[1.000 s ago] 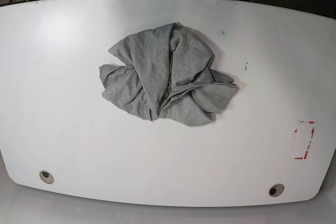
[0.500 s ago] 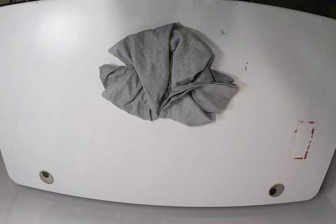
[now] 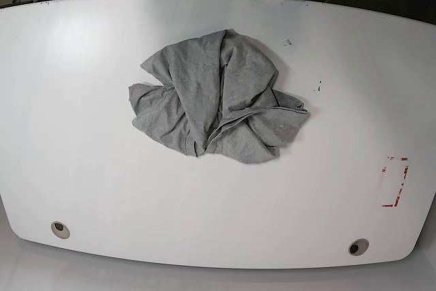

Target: Layout the t-shirt on the table in an organized manner, then fold the t-shirt properly

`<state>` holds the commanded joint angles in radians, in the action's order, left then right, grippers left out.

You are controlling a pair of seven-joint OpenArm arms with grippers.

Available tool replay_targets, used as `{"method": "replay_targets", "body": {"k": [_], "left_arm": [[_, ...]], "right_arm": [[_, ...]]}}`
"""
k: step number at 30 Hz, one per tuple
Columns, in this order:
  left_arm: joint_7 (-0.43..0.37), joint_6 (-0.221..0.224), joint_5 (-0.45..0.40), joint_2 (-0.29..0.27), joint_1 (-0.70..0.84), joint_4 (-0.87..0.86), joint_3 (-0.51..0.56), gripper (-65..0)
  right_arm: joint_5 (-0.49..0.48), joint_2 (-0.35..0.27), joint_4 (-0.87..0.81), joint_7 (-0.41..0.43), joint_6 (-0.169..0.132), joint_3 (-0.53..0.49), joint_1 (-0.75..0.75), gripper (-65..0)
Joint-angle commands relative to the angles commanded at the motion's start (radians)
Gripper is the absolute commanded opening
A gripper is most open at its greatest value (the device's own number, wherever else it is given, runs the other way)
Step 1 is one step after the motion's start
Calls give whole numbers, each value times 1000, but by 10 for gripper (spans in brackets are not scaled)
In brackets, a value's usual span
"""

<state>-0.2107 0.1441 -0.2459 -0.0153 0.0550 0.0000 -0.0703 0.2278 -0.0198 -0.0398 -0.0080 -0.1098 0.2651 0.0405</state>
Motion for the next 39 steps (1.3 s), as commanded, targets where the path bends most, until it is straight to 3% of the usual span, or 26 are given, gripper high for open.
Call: {"method": "replay_targets", "body": {"k": [39], "left_arm": [[9, -3, 2, -2, 0, 0, 0, -636]], "right_arm": [[-3, 0, -14, -13, -2, 0, 4, -643]]}}
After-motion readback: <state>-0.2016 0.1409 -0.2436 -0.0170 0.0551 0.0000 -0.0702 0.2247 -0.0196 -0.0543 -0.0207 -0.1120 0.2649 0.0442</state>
